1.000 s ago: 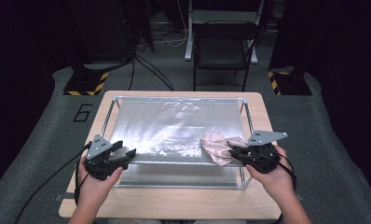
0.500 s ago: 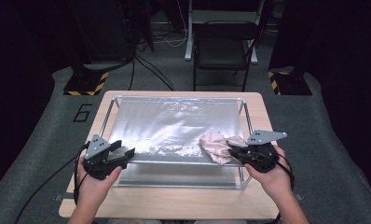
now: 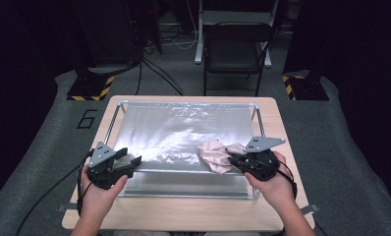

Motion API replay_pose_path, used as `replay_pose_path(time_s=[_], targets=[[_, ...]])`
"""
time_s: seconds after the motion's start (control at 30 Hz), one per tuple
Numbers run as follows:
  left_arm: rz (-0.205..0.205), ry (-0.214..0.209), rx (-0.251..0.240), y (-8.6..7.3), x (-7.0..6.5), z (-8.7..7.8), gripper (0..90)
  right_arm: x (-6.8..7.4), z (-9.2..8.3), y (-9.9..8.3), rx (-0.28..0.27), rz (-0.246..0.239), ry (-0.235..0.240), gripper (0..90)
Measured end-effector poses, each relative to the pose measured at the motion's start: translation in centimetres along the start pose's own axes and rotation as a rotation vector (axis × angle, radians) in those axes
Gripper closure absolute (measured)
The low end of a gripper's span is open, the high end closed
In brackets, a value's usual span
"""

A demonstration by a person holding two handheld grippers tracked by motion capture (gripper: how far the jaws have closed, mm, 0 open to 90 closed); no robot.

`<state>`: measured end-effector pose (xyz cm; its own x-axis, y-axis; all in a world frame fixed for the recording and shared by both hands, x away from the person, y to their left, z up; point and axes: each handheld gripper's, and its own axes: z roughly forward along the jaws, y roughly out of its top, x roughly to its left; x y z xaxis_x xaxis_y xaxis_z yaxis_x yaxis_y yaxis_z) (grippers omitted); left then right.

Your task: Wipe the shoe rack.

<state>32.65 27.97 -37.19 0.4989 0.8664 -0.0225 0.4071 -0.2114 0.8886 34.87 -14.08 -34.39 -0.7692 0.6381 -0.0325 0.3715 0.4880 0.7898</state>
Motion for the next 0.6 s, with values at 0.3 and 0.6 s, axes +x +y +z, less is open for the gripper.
replay_pose_path(time_s=[0.3,0.6], targets=[[-0.002,-0.002,0.001,0.0,0.0,0.0,40.4,-1.4,-1.7,-1.3,-0.002,0.023,-0.031,86.0],[-0.001,0.005,-0.001,0.0,-0.1,-0.1,40.4,-2.4,-3.2,-2.4,-0.018,0.056,-0.057,86.1]])
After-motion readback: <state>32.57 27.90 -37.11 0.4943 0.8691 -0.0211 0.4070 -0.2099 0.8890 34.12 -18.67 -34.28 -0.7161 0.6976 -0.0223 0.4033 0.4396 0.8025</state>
